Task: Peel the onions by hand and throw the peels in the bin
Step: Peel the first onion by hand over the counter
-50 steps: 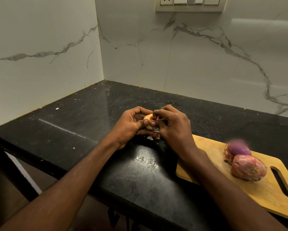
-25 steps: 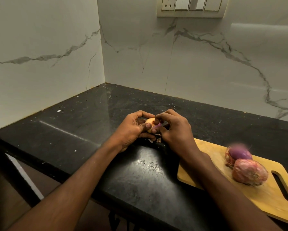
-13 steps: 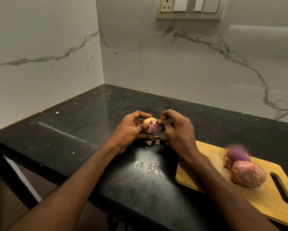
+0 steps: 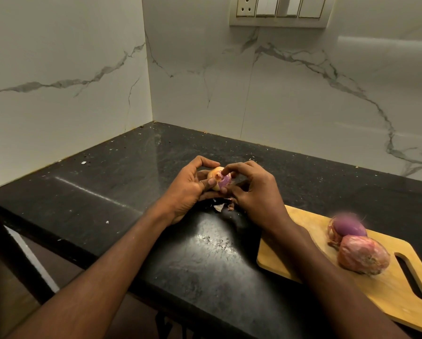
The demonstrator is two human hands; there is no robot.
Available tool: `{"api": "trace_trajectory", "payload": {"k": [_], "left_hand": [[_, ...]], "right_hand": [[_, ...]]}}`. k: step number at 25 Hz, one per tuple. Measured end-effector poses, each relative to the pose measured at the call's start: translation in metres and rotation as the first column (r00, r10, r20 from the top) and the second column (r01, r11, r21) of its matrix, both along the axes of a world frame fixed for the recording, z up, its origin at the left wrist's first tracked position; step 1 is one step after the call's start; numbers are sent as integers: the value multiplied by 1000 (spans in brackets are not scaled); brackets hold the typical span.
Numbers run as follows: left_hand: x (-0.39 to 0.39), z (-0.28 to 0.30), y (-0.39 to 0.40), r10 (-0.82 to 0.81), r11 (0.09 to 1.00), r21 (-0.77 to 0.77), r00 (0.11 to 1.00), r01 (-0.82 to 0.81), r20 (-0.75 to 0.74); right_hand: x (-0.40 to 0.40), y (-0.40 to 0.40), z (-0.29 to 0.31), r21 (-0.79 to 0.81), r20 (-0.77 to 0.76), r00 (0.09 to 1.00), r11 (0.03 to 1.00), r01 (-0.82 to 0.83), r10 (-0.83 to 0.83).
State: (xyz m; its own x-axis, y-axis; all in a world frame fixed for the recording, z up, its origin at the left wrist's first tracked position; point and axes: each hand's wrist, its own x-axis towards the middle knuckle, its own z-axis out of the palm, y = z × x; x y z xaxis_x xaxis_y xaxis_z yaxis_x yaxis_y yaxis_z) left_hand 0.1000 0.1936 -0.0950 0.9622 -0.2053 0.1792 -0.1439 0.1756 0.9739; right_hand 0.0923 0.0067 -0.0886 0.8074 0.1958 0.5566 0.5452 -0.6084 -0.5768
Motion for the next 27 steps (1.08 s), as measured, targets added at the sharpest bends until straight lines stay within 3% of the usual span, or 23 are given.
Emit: {"api": "trace_trajectory", "payload": {"k": [3, 6, 27], "left_hand": [[2, -3, 1, -30, 998, 53, 999, 28, 27], [2, -4, 2, -52, 994, 102, 998, 47, 46], [2, -3, 1, -118, 986, 122, 992, 112, 43]], "right_hand": [[-1, -2, 0, -167, 63, 998, 985, 32, -21], [-2, 0, 2, -222, 116, 992, 972, 71, -46], [-4, 2, 4, -164, 27, 998, 985, -57, 62]]}}
